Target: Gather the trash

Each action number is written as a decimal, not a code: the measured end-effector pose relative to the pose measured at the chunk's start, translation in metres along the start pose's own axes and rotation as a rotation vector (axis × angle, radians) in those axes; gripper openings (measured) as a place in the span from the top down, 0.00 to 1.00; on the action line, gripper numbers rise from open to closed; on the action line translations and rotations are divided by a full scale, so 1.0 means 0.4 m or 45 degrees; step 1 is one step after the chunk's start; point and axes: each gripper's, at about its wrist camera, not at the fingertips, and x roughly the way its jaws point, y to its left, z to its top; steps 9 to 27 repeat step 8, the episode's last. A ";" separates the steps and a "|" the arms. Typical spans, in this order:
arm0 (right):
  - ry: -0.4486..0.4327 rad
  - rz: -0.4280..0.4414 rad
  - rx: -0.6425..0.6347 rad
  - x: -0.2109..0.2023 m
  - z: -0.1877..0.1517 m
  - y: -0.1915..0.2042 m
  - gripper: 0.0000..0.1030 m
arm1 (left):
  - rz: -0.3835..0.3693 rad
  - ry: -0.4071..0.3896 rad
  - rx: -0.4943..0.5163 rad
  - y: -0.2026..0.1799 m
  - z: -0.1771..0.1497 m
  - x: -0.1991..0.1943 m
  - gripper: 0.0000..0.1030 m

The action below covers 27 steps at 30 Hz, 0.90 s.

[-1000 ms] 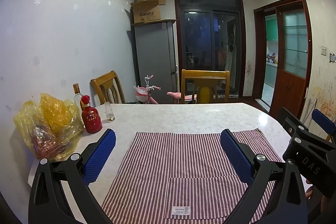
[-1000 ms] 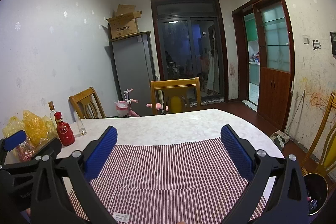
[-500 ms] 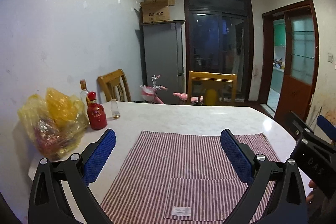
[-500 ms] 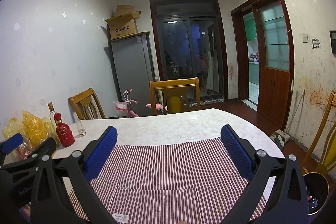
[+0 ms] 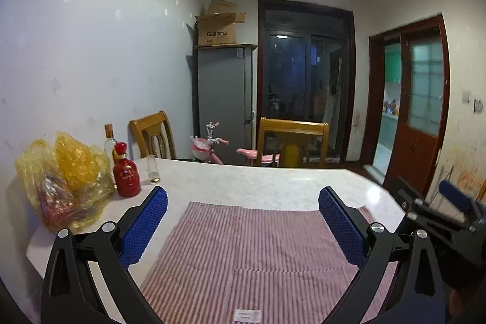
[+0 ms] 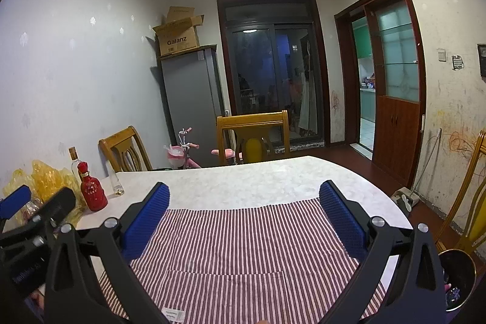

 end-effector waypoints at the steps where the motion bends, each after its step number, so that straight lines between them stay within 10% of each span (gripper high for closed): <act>1: 0.000 -0.002 0.000 -0.001 -0.002 0.000 0.04 | -0.033 0.018 -0.014 0.004 0.003 0.000 0.06; 27: 0.005 -0.006 -0.002 0.005 0.001 0.003 0.04 | -0.033 0.083 0.007 -0.002 0.004 0.013 0.06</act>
